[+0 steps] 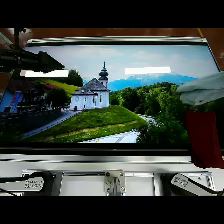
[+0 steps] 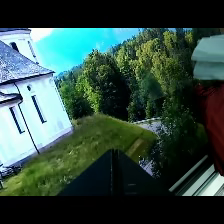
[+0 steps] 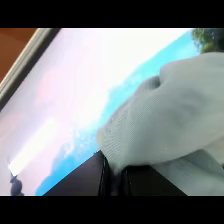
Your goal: Fold the shirts.
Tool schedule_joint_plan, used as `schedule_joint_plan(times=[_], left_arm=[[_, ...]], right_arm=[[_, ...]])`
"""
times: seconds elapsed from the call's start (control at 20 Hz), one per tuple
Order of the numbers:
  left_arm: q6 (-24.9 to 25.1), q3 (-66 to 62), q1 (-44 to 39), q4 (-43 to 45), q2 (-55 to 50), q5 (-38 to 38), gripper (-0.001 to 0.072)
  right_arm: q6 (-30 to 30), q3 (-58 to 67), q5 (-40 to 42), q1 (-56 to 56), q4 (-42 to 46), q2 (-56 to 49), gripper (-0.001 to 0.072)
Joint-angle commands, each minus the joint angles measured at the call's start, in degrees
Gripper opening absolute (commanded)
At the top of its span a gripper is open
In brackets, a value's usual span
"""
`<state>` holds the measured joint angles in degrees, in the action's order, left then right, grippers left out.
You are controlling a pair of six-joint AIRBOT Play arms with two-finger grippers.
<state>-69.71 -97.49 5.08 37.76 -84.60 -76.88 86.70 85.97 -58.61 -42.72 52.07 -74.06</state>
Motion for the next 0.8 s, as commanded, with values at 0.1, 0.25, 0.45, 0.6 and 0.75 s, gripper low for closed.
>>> schedule_joint_plan(times=[0.1,0.25,0.45,0.6,0.75], left_arm=[[0.0,0.0,0.0,0.0,0.0,-2.5,0.003],[0.0,0.0,0.0,0.0,0.0,-2.2,0.0029],[0.0,0.0,-0.6,0.0,0.0,-2.3,0.003],[0.0,0.0,-1.3,0.0,0.0,-2.3,0.003],[0.0,0.0,-1.7,0.0,0.0,-2.3,0.003]], right_arm=[[-0.3,0.0,-14.2,-0.1,29.2,-0.3,0.0064],[0.1,-0.3,-24.5,-0.1,40.5,-0.3,0.0064],[2.4,-6.8,-33.6,-0.1,48.5,-0.3,0.0064],[3.0,-15.0,-36.5,-0.1,47.5,0.3,0.0064],[5.2,-25.2,-34.7,-0.1,49.5,3.1,0.0064]])
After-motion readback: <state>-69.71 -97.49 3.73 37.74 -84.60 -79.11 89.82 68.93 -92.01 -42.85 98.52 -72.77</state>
